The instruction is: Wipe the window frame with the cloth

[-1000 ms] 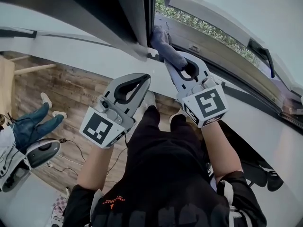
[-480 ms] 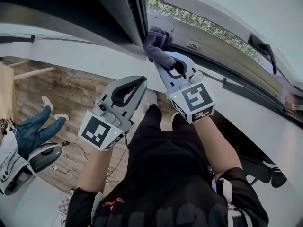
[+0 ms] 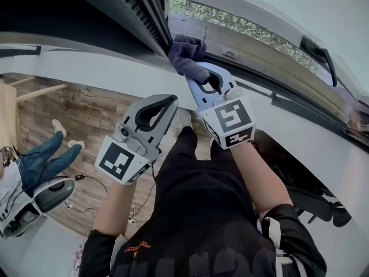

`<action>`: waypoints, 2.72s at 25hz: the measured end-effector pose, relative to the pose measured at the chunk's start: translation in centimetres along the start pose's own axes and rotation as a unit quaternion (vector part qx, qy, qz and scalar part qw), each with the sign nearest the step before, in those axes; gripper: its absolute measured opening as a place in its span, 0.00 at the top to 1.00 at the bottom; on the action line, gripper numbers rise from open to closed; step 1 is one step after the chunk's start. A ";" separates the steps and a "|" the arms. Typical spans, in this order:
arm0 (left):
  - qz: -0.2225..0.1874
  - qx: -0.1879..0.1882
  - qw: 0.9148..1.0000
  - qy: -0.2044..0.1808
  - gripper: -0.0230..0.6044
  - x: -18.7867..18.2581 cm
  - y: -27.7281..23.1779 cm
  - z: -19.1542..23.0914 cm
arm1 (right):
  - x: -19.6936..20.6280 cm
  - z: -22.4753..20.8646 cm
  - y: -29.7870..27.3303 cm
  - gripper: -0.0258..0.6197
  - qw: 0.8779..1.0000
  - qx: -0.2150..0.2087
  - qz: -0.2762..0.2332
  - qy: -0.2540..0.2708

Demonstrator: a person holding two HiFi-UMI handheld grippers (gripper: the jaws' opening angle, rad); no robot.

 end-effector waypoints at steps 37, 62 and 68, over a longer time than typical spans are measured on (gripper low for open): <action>0.032 0.109 0.993 -0.032 0.93 -0.5 -9.6 -10.3 | 3.7 -7.7 12.2 0.86 0.994 0.088 -0.021 -0.054; 0.062 0.183 0.980 -0.043 0.93 0.6 -16.0 -20.8 | 8.5 -13.9 24.8 0.86 0.979 0.182 -0.035 -0.088; 0.054 0.198 0.977 -0.054 0.93 0.8 -17.3 -22.8 | 9.6 -15.4 27.6 0.86 0.973 0.204 -0.040 -0.097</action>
Point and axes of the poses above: the fingertips, and each gripper's own axes: y backward along the fingers, z to its left, x out of its underside, the point moved 4 cm from there along y, backward along the fingers, and after that the axes turned 5 degrees about -x, right-handed, at the moved point
